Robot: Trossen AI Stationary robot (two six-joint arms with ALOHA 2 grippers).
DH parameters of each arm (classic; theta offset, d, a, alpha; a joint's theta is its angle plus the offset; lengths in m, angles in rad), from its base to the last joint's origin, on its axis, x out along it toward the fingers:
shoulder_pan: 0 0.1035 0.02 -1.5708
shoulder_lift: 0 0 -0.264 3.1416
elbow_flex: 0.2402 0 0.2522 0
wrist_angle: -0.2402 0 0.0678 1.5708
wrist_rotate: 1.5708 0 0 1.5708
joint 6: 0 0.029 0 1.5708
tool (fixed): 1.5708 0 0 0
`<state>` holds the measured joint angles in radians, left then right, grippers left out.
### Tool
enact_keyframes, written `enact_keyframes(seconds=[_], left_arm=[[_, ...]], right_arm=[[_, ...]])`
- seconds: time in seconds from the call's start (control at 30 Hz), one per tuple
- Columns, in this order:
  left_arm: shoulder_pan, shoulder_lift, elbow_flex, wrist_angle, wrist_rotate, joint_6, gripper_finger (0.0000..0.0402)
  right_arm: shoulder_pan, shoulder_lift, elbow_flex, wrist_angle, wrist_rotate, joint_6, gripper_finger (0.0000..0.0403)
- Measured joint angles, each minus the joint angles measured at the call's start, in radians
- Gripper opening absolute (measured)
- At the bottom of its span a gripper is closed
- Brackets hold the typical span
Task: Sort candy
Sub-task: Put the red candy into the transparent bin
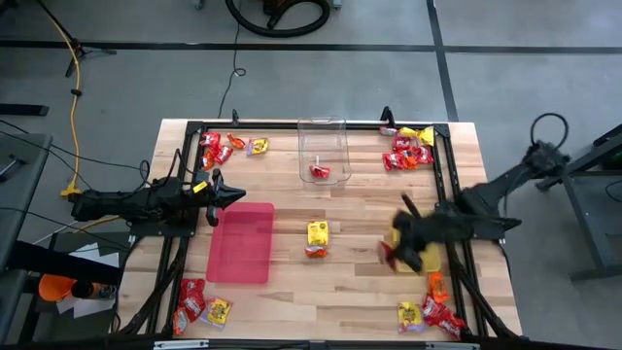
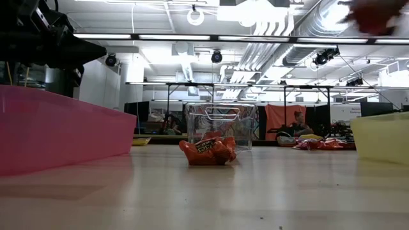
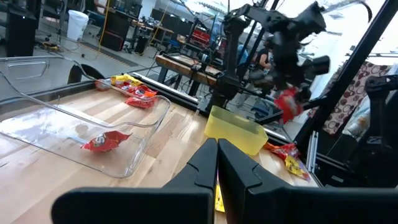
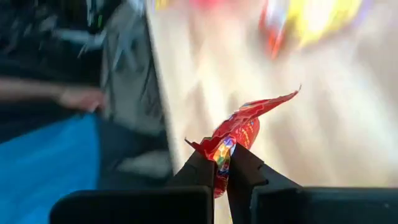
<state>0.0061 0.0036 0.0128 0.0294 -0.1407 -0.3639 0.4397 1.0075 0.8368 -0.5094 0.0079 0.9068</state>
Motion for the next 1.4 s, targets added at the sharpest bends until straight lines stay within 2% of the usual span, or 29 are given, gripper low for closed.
enact_keyframes(seconds=[0.17, 0.3, 0.37, 0.47, 0.7, 0.87, 1.03, 1.23, 1.4], left_arm=[[0.000, 0.000, 0.000, 0.000, 0.000, 0.000, 0.0001], [0.000, 0.000, 0.000, 0.000, 0.000, 0.000, 0.0001], [0.000, 0.000, 0.000, 0.000, 0.000, 0.000, 0.0001], [0.000, 0.000, 0.000, 0.000, 0.000, 0.000, 0.0001], [0.000, 0.000, 0.000, 0.000, 0.000, 0.000, 0.0001], [0.000, 0.000, 0.000, 0.000, 0.000, 0.000, 0.0001], [0.000, 0.000, 0.000, 0.000, 0.000, 0.000, 0.0001], [0.000, 0.000, 0.000, 0.000, 0.000, 0.000, 0.0001], [0.000, 0.000, 0.000, 0.000, 0.000, 0.000, 0.0001]], right_arm=[[-0.317, 0.096, 0.000, 0.291, -0.013, -0.362, 0.0006], [-0.520, 0.198, 0.004, 0.569, -0.060, -0.461, 0.0006], [-0.599, 0.251, 0.044, 0.598, -0.061, -0.470, 0.0007], [-0.678, 0.329, 0.151, 0.549, -0.061, -0.549, 0.0007], [-0.769, 0.541, 0.447, 0.184, -0.063, -0.784, 0.0007], [-0.815, 0.666, 0.530, 0.049, -0.065, -0.837, 0.0025], [-0.843, 0.727, 0.536, 0.034, -0.095, -0.770, 0.0089], [-0.846, 0.723, 0.537, 0.036, -0.094, -0.776, 0.0175], [-0.848, 0.692, 0.578, -0.018, -0.129, -0.787, 0.0212]])
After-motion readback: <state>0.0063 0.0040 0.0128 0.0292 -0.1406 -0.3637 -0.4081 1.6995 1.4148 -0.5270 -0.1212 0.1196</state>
